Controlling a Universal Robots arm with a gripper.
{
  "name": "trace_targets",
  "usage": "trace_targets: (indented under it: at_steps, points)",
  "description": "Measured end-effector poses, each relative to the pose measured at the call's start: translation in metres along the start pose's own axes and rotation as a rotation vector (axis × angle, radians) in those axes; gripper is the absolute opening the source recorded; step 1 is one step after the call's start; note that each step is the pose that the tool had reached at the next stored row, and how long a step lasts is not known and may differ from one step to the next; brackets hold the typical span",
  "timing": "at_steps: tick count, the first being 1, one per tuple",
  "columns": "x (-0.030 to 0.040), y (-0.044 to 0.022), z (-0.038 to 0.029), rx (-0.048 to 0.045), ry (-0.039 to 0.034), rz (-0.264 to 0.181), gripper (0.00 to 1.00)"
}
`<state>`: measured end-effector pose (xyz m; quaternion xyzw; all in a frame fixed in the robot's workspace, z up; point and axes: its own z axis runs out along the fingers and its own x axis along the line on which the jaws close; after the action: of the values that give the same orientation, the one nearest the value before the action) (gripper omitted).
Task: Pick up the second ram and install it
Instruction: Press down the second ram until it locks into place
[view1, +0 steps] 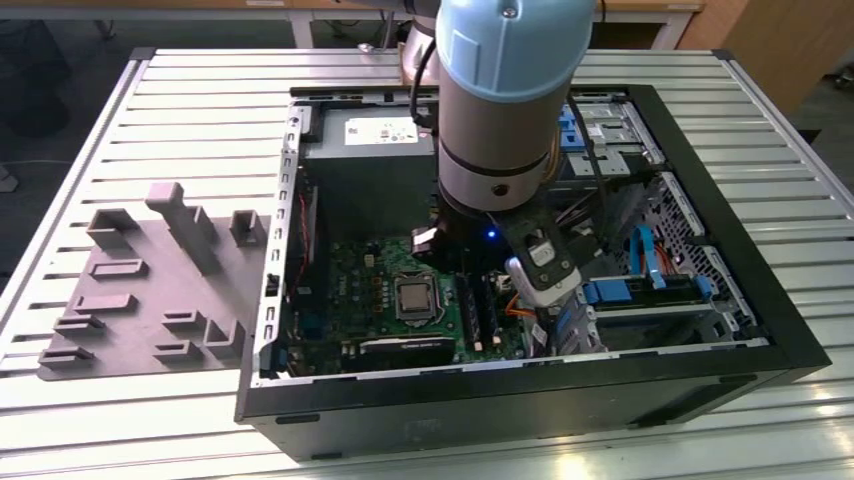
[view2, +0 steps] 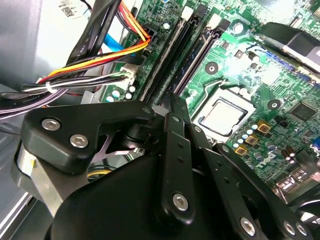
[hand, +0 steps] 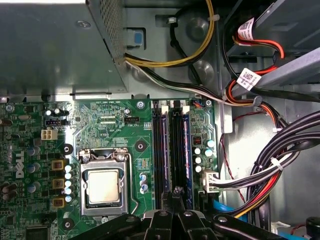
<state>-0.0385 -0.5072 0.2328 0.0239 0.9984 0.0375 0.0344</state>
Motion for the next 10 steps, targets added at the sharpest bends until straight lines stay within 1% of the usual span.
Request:
trace_targets:
  at_steps: [10]
  points:
    - [-0.0001, -0.0024, -0.0002, -0.0001, 0.0, 0.0, 0.11]
